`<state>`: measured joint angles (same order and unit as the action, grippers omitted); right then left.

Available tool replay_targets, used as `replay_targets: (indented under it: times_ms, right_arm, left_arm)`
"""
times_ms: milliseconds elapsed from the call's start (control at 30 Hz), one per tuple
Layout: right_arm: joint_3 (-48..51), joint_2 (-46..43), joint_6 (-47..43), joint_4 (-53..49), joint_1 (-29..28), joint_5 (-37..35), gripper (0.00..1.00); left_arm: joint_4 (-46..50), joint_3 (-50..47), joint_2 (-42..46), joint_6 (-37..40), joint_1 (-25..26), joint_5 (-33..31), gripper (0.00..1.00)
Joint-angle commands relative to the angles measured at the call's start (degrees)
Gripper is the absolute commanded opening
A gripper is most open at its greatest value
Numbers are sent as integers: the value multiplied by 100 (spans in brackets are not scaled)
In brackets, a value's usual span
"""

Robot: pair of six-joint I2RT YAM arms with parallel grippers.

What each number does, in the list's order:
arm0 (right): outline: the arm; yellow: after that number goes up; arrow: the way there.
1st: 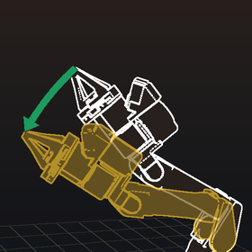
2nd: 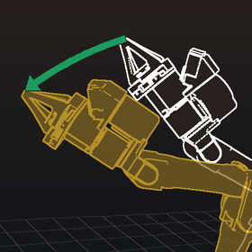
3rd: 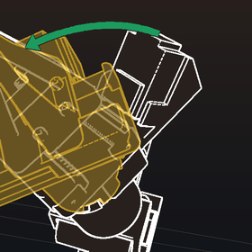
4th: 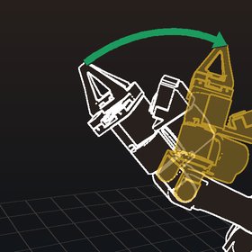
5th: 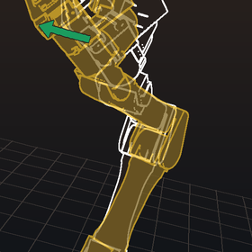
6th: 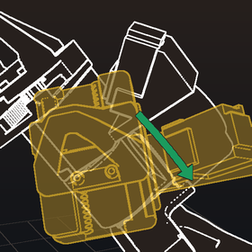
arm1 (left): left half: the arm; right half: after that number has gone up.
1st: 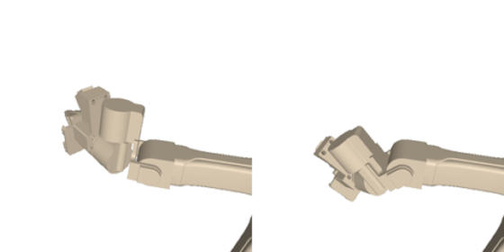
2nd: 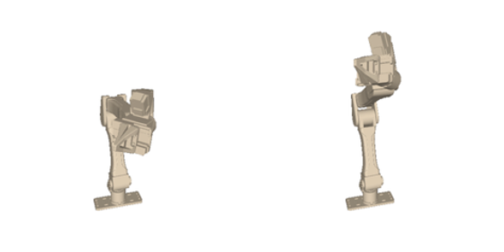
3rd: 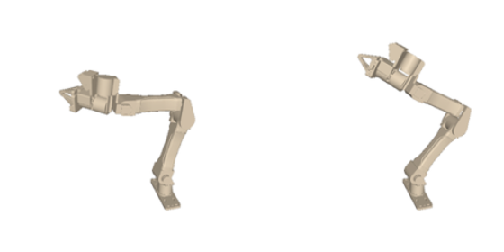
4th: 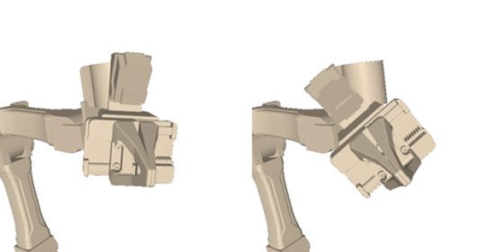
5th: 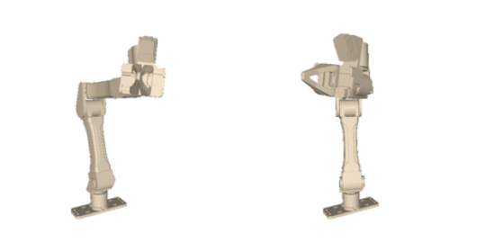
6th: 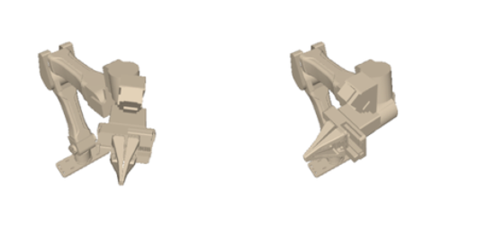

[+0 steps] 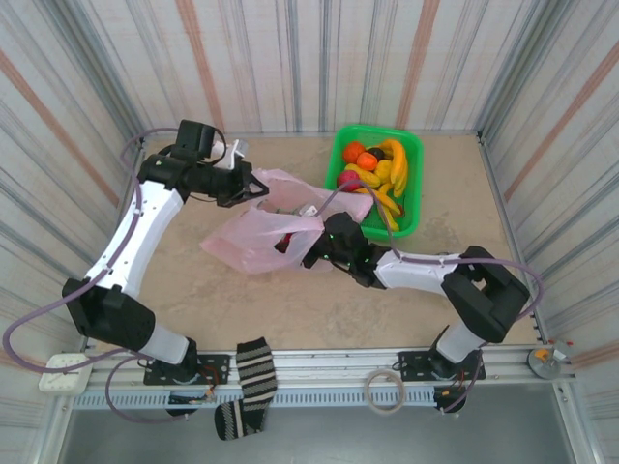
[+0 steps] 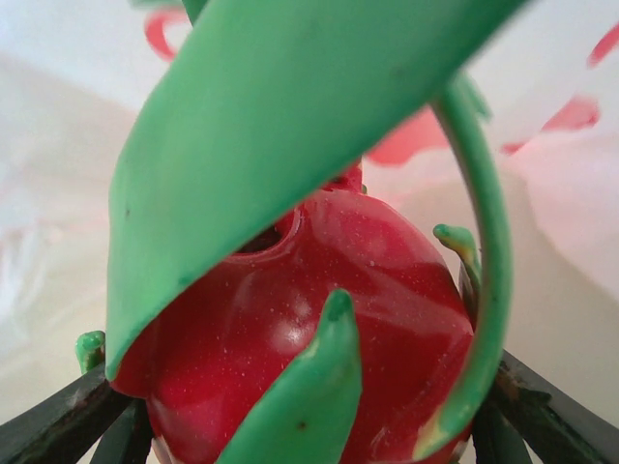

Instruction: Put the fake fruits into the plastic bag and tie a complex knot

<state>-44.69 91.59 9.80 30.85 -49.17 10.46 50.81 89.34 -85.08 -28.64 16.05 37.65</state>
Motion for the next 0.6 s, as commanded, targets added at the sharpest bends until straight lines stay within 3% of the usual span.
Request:
replay_targets:
  times_ms: [0,167,400,567]
  right_arm:
    - [-486,199,20,-167,2,75,38]
    - [-860,371,209,-718,85,88,45]
    - [-1041,211,280,-1274,149,63,80]
    - [-1026,6,259,-1485,153,-44,94]
  left_arm:
    - [-320,-85,187,-187,37,246,0]
    - [-317,-170,211,-164,46,165,0]
    - [-178,-176,208,-80,-28,-261,0]
    - [-110,-190,227,-21,-61,-301,0]
